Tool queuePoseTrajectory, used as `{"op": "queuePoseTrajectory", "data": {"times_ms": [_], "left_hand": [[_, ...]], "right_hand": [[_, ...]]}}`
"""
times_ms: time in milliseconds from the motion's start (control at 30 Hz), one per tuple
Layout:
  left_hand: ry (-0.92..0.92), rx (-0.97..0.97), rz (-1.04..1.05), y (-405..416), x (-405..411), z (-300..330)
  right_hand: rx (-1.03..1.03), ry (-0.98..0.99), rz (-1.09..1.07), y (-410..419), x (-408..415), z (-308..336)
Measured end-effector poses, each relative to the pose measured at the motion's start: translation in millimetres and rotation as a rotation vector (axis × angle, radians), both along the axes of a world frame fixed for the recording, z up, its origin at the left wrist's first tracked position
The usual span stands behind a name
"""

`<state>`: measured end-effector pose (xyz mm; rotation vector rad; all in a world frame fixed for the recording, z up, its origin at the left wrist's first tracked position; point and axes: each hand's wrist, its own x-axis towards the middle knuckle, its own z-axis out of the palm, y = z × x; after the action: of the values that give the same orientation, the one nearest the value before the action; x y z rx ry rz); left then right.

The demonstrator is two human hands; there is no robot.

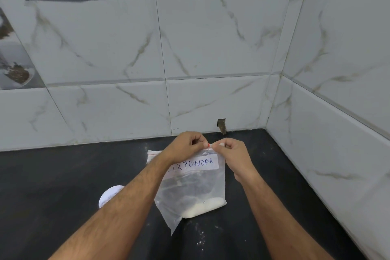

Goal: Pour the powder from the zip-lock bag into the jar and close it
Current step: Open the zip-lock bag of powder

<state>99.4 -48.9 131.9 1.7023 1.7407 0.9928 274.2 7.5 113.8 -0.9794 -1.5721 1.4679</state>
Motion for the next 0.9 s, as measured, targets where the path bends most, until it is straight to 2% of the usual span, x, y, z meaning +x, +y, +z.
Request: {"op": "queuePoseTrajectory", "data": {"times_ms": [400, 900], "left_hand": [[-0.002, -0.044, 0.036, -7.8, -22.6, -2.2], [0.09, -0.099, 0.072, -14.4, -56.2, 0.1]], "right_hand": [[-0.066, -0.032, -0.048, 4.8, -0.9, 3.3], [-0.234, -0.042, -0.015, 12.8, 3.6, 11.5]]}}
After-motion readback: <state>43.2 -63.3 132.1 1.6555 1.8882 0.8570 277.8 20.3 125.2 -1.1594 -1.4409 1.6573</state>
